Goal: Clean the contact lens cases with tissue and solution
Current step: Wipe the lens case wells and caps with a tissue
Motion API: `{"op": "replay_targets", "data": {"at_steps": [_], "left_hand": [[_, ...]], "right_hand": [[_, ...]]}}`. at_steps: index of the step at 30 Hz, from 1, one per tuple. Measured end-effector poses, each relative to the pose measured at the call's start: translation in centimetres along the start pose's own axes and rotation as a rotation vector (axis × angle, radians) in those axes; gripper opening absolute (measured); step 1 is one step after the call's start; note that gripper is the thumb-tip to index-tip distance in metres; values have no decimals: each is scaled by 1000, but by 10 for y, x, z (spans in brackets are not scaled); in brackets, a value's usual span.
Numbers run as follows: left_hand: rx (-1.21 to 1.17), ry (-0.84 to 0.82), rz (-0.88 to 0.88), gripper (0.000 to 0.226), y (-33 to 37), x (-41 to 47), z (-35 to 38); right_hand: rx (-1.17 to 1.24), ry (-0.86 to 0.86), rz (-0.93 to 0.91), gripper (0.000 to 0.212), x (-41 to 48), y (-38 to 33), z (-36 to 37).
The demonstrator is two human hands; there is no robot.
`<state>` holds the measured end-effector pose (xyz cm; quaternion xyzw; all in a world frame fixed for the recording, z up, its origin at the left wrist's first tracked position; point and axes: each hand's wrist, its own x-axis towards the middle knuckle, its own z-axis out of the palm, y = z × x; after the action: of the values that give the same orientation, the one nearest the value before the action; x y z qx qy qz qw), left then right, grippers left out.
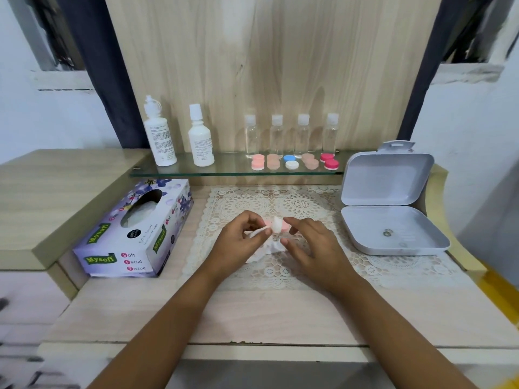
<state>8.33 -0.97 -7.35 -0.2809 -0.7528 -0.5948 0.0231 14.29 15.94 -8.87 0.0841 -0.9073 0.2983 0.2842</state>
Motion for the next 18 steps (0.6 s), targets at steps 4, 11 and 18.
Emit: {"op": "replay_targets", "data": {"at_steps": [4,11,18], "left_hand": [[-44,-60,3,8,0,0,5],[15,-10,-23,12,-1,-2,3],[441,-93,-26,26,-13,-1,0]], "right_hand": [[56,105,-123,27,1,-1,-3],[504,146,172,2,2,-9,-9],[506,242,317,21,5,0,-21]]}}
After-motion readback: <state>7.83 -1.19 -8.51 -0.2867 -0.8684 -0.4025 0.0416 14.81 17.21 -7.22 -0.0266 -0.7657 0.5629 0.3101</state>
